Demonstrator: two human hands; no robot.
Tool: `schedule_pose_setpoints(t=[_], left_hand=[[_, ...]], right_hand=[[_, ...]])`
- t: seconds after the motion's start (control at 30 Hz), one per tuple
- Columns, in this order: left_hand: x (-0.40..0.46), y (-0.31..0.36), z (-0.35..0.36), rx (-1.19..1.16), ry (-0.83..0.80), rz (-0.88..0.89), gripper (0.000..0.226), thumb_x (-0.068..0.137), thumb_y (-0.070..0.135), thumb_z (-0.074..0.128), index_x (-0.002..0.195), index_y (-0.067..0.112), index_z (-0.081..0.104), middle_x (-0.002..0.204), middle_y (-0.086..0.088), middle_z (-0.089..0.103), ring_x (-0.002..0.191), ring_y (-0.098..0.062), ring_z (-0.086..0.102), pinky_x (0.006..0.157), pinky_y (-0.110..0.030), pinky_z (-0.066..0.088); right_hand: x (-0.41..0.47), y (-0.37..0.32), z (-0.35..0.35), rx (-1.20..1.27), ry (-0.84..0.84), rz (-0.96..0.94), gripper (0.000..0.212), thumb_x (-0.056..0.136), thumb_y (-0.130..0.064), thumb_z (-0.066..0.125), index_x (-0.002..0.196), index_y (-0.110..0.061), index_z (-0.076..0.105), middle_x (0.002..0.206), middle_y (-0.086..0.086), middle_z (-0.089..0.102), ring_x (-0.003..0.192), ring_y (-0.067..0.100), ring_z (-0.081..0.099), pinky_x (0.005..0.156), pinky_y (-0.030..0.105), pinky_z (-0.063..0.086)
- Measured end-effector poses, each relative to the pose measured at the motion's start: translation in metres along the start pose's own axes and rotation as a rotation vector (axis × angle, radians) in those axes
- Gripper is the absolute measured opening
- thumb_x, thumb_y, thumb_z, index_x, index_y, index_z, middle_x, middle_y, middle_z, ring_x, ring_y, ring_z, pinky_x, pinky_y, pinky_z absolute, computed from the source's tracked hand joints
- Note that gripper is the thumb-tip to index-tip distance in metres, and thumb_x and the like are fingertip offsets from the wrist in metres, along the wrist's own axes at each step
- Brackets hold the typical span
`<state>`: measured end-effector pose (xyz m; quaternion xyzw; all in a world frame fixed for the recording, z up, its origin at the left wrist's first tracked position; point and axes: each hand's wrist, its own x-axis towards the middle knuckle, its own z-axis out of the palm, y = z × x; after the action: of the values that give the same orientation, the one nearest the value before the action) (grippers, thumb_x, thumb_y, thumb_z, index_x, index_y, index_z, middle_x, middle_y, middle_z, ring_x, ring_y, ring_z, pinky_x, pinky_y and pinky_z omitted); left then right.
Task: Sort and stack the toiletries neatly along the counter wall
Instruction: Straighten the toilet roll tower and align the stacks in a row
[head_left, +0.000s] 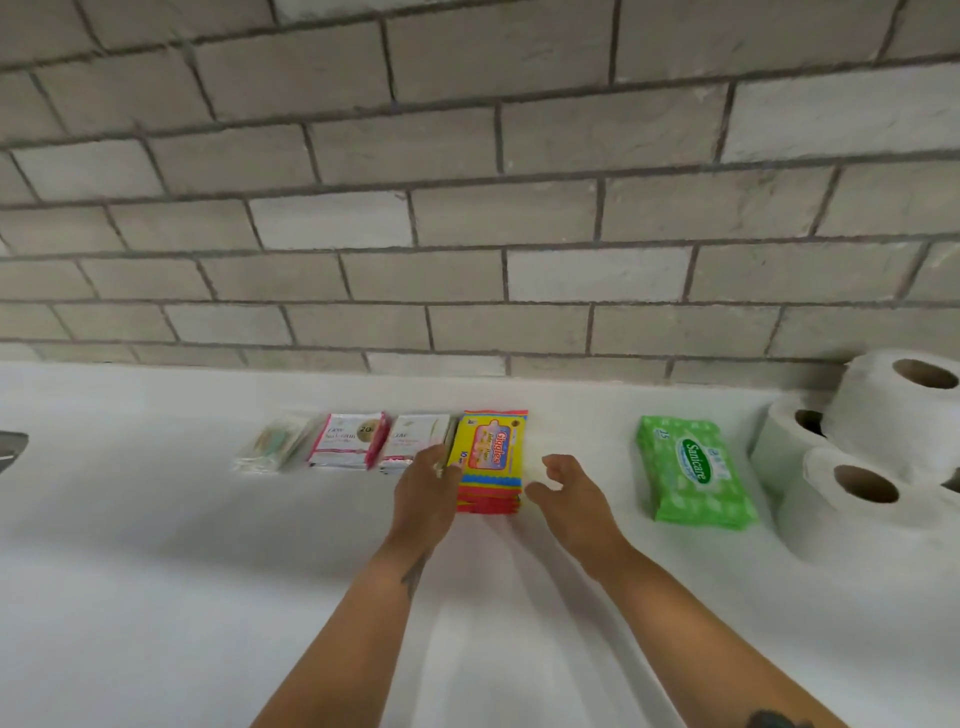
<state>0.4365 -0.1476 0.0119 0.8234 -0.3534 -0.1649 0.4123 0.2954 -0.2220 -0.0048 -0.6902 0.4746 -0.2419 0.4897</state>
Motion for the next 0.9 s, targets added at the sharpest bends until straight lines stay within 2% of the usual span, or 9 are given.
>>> schedule_pose_setpoints(t=[0.1,0.17,0.3,0.37,0.43,0.57,0.7,0.8,0.9], left_hand=[[0.018,-0.012,0.003,0.011,-0.093,-0.02,0.022,0.092,0.016,0.044,0.105,0.009,0.061,0.112,-0.013,0.064,0.098,-0.027,0.057,0.077,-0.029,0.038],[0.027,-0.016,0.005,-0.023,-0.144,-0.046,0.023,0.092,0.016,0.045,0.104,0.009,0.063,0.103,-0.013,0.067,0.09,-0.026,0.059,0.075,-0.03,0.043],[0.036,-0.02,0.01,-0.091,-0.195,-0.09,0.026,0.093,0.018,0.047,0.111,0.007,0.062,0.102,-0.012,0.065,0.089,-0.026,0.061,0.072,-0.033,0.049],[0.038,-0.021,0.014,-0.114,-0.2,-0.088,0.027,0.093,0.02,0.048,0.114,0.009,0.06,0.107,-0.013,0.065,0.096,-0.029,0.061,0.083,-0.039,0.051],[0.039,-0.022,0.016,-0.125,-0.202,-0.088,0.029,0.094,0.021,0.047,0.119,0.01,0.059,0.112,-0.012,0.064,0.1,-0.029,0.061,0.088,-0.038,0.049],[0.039,-0.023,0.02,-0.106,-0.223,-0.093,0.032,0.096,0.019,0.044,0.125,0.01,0.054,0.117,-0.012,0.062,0.102,-0.027,0.058,0.082,-0.031,0.046],[0.032,-0.024,0.02,-0.126,-0.234,-0.083,0.031,0.094,0.012,0.043,0.122,0.01,0.056,0.111,-0.011,0.062,0.09,-0.022,0.056,0.073,-0.029,0.043],[0.02,-0.026,0.018,-0.131,-0.249,-0.035,0.033,0.093,0.009,0.043,0.124,0.013,0.055,0.112,-0.01,0.062,0.088,-0.021,0.054,0.073,-0.025,0.039],[0.006,-0.027,0.018,-0.127,-0.279,-0.013,0.029,0.093,0.011,0.044,0.118,0.011,0.058,0.111,-0.009,0.064,0.09,-0.021,0.056,0.075,-0.026,0.041]], right_hand=[[0.009,-0.007,0.017,0.047,0.009,0.064,0.049,0.092,-0.023,0.054,0.137,-0.014,0.04,0.136,0.008,0.049,0.124,0.021,0.047,0.095,0.026,0.035],[0.016,-0.01,0.027,0.066,0.02,0.096,0.048,0.093,-0.023,0.051,0.138,-0.014,0.039,0.135,0.008,0.05,0.123,0.023,0.048,0.097,0.027,0.036],[0.025,-0.011,0.046,0.141,0.034,0.109,0.032,0.093,-0.019,0.048,0.125,-0.016,0.054,0.123,0.009,0.061,0.11,0.025,0.057,0.099,0.04,0.042],[0.029,-0.008,0.052,0.136,0.045,0.104,0.031,0.094,-0.019,0.045,0.123,-0.016,0.055,0.121,0.008,0.062,0.108,0.025,0.058,0.099,0.043,0.043],[0.032,-0.005,0.057,0.114,0.064,0.089,0.031,0.096,-0.018,0.044,0.125,-0.016,0.054,0.122,0.009,0.062,0.11,0.026,0.058,0.099,0.044,0.043],[0.031,-0.005,0.06,0.081,0.071,0.081,0.033,0.095,-0.011,0.04,0.124,-0.016,0.055,0.12,0.007,0.063,0.108,0.024,0.058,0.097,0.039,0.045],[0.027,-0.002,0.059,0.045,0.073,0.075,0.035,0.095,-0.009,0.039,0.126,-0.014,0.054,0.121,0.007,0.062,0.111,0.025,0.057,0.097,0.037,0.044],[0.016,0.002,0.056,0.033,0.076,0.064,0.034,0.095,-0.01,0.04,0.126,-0.017,0.053,0.12,0.004,0.062,0.11,0.023,0.057,0.095,0.034,0.044],[0.001,0.008,0.05,0.034,0.079,0.052,0.035,0.095,-0.01,0.04,0.126,-0.02,0.053,0.119,0.002,0.063,0.107,0.021,0.058,0.09,0.029,0.044]])
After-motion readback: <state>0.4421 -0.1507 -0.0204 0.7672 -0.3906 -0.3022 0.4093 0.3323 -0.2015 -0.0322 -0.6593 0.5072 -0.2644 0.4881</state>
